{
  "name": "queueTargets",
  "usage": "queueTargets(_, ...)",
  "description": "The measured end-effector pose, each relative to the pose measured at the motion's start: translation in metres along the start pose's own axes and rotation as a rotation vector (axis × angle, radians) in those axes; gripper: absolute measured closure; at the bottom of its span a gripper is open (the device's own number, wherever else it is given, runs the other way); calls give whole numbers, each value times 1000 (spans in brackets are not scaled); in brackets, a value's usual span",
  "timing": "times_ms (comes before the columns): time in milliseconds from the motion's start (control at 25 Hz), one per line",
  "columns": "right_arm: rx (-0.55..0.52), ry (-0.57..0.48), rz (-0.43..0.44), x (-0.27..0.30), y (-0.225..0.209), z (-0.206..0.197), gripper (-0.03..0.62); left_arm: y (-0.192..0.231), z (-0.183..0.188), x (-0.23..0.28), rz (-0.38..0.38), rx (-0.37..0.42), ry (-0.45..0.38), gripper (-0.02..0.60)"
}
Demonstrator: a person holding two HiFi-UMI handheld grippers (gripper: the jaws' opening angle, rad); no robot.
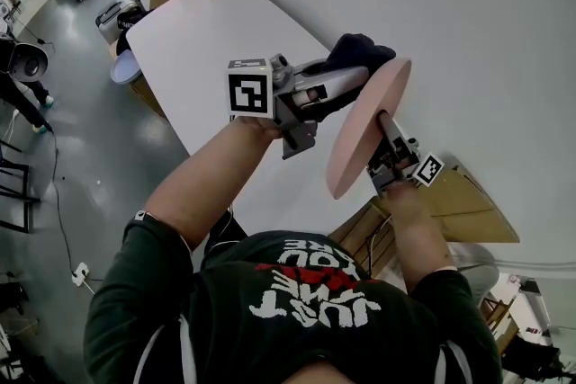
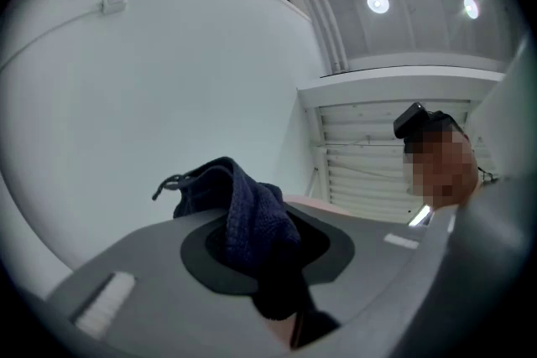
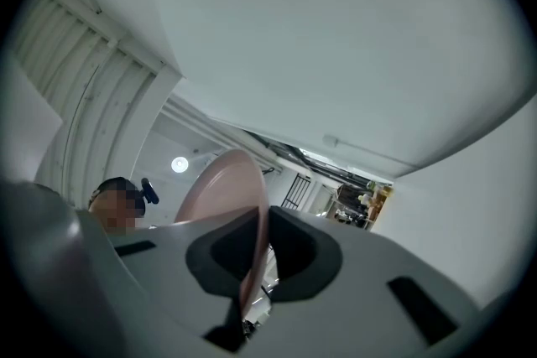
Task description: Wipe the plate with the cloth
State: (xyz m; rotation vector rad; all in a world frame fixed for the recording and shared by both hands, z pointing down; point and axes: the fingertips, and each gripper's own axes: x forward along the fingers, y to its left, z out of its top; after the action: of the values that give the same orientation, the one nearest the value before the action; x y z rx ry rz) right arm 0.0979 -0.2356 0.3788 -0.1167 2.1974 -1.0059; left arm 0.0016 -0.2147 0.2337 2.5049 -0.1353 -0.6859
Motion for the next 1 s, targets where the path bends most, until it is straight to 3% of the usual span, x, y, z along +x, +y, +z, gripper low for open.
queueTargets(280,-72,-39,-40,1,3,-7,577,-27,-14,-22,-95,-80,10,497)
queueTargets(480,-101,-80,-79,-4,-6,17,576,-30,-20,-20,-164,-124,33,497)
queueTargets(800,-115,-107,-109,-2,-16,32,577,-29,-22,-32,-201,-173,-21,497)
queueTargets(1000,-120,-147,-125,3,-34,52,577,-27,-25,-32,-266,-198,-25,497)
